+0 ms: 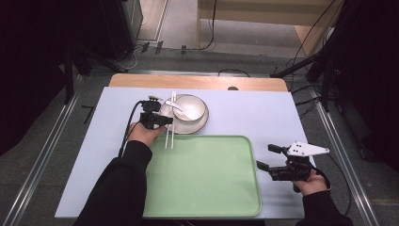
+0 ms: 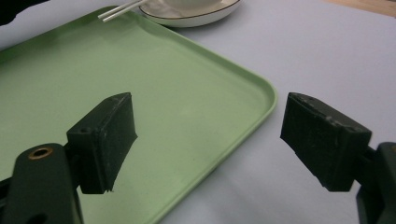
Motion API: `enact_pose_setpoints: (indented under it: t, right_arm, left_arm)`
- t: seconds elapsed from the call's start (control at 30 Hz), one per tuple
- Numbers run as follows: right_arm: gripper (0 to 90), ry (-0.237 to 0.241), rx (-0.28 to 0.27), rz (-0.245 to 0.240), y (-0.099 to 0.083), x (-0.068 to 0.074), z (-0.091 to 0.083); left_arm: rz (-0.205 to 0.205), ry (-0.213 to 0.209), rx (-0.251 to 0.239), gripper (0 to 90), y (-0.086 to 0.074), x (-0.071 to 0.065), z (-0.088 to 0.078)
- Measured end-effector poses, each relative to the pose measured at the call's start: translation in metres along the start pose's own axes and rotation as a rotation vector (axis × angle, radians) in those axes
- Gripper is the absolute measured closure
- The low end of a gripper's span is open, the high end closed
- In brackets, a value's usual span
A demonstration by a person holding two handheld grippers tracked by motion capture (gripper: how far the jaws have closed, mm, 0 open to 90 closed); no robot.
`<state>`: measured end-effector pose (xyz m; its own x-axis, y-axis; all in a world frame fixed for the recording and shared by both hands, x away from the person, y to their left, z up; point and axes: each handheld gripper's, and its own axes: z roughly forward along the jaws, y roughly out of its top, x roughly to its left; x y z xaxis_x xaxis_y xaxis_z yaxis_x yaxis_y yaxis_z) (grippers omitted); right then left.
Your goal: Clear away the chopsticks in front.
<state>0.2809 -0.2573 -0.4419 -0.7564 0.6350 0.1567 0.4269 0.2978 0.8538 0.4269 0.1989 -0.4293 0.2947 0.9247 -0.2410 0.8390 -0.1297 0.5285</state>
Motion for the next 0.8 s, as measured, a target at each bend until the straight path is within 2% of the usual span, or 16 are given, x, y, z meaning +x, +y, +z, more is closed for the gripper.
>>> enact_pose_setpoints:
  t: [0.13,0.3,0.4,0.5,0.63,0.8]
  right_arm:
    - [18.4,0.001,0.000,0.000,0.000,0.000,0.000]
    - [18.5,0.000,-0.002,0.006,0.000,-0.001,0.000]
    - [18.5,0.000,-0.004,0.008,0.000,-0.001,0.000]
    - [18.5,-0.001,-0.004,0.007,0.000,0.000,0.000]
    - [18.5,0.001,-0.005,0.008,0.000,0.000,0.000]
    - [18.5,0.004,0.000,0.009,-0.001,0.000,0.000]
  left_arm:
    - [-0.033,-0.015,0.000,76.7,0.000,0.002,0.004]
    - [-0.107,-0.030,0.015,84.3,0.002,0.008,0.005]
    - [-0.145,-0.067,0.017,85.5,0.002,0.013,0.005]
    - [-0.143,-0.063,0.015,85.8,0.002,0.013,0.003]
    - [-0.161,-0.072,-0.007,86.1,0.003,0.014,-0.002]
    - [-0.177,-0.066,-0.025,86.1,0.003,0.022,-0.013]
